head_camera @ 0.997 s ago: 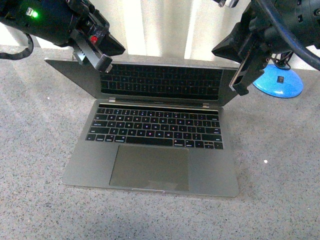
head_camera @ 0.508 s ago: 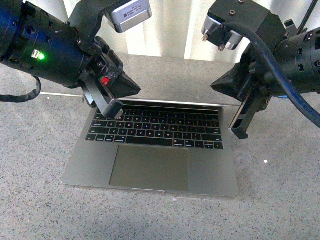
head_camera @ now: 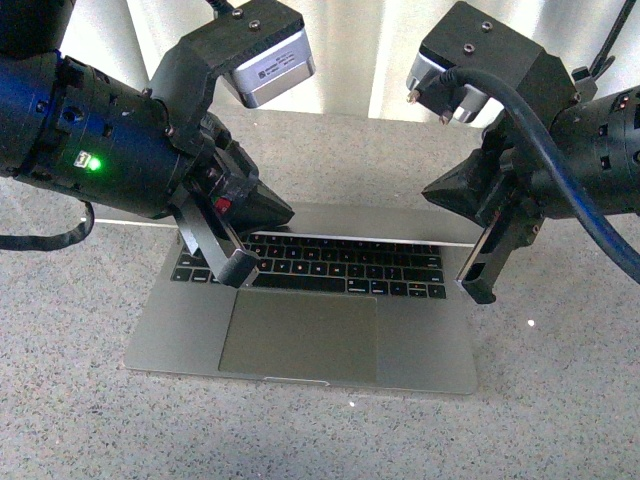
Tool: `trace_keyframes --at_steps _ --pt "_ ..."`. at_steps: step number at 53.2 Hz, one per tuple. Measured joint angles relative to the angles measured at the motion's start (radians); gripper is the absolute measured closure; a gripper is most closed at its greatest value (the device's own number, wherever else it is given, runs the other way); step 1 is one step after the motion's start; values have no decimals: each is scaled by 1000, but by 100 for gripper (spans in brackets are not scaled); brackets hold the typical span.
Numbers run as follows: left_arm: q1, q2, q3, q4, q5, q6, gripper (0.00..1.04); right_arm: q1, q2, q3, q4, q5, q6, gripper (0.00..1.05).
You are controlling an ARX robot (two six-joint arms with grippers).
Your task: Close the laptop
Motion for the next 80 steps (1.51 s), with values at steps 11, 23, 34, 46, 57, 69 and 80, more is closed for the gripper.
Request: trace_keyframes --at_steps 11,23,34,46,57,69,80 --pt "-1 10 -25 23 7 -11 101 5 2 -22 19 -2 13 104" --pt "3 16 -36 29 11 -11 101 10 13 -31 31 -2 23 104" --pt "15 17 -44 30 13 -11 101 14 27 -54 52 -2 40 104" --pt "21 17 -45 18 16 -10 101 17 34 -71 64 -2 50 104" --pt "21 17 -61 19 24 -10 101 20 34 -93 73 -2 61 104" --pt "21 21 -85 41 35 -13 101 21 34 -110 79 -2 83 104" --pt "21 29 -97 55 45 -18 101 21 34 -120 80 -14 108 104"
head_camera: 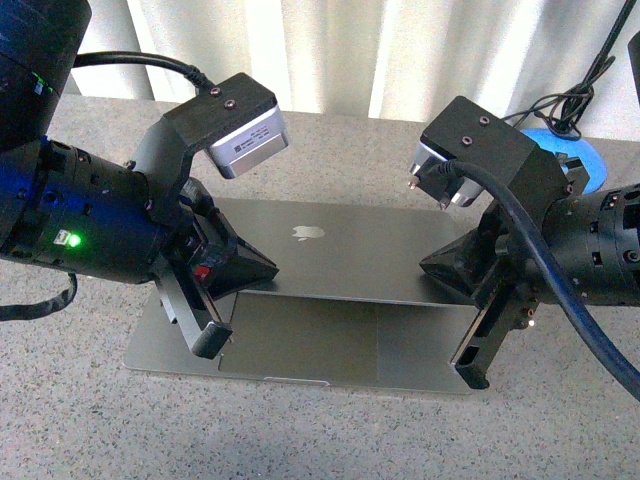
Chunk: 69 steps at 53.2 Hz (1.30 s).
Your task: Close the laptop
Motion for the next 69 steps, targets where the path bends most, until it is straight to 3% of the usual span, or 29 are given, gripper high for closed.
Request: trace_keyframes --at_steps 69 --pt "35 93 -44 122 53 -76 101 -45 111 -15 39 -42 56 104"
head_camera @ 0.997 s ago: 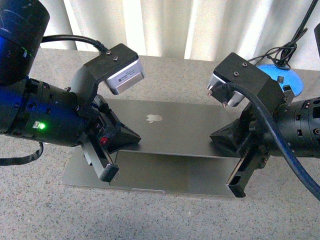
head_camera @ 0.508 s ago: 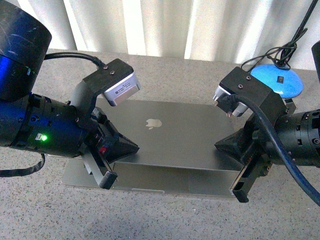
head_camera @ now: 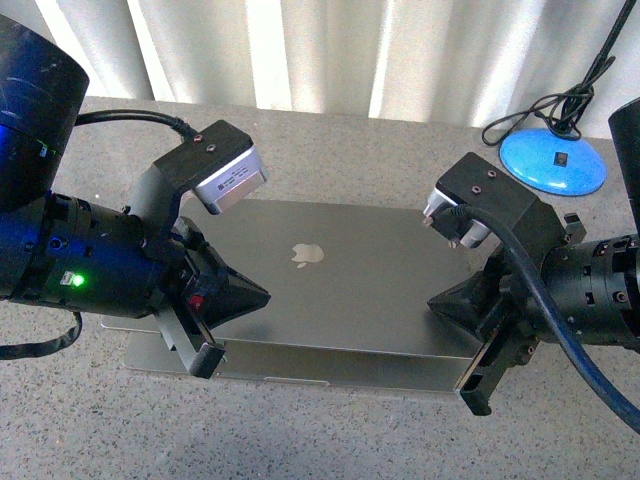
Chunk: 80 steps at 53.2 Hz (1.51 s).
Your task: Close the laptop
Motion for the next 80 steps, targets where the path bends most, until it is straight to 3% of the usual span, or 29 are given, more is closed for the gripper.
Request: trace_keyframes --at_steps 80 --pt "16 171 -46 219 49 -109 101 -37 77 -1 7 -10 -16 104"
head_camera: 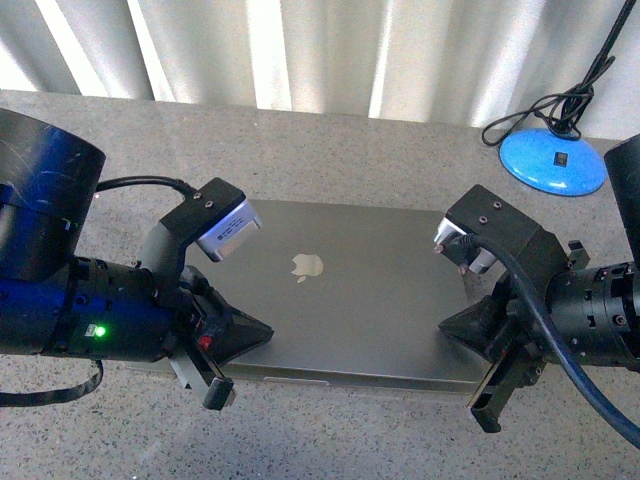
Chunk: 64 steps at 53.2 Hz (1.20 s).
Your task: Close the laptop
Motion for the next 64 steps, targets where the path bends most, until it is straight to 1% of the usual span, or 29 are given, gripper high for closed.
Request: trace_keyframes --at_steps 16,29,33,40,50,55,56,58,61,64 --pt "43 75 -2 107 25 -56 101 -6 48 2 11 -5 -3 104" --pt "72 192 -5 335 40 -175 101 -19 60 4 15 -8 -28 104" --pt "69 196 -24 376 31 -200 101 -24 52 5 0 -8 -37 104" --pt "69 163 -63 375 17 -201 101 -32 22 5 -30 4 -43 104" --pt "104 -11 -117 346 -12 -201 101 -48 -111 9 -99 -6 -54 104" --pt "139 -126 -129 366 -62 -208 101 -56 -178 22 -114 -10 -55 104" --pt "153 -171 -131 384 -106 -218 101 -59 -210 28 -115 -11 -56 104" --pt "166 -208 -132 402 -138 -230 101 -63 -251 32 -105 -11 -61 104" --pt "193 -291 -134 452 -235 -267 101 -71 -306 35 -88 -9 -60 104" --pt "207 -340 -130 473 -287 -285 101 -84 -379 37 -73 10 -43 104"
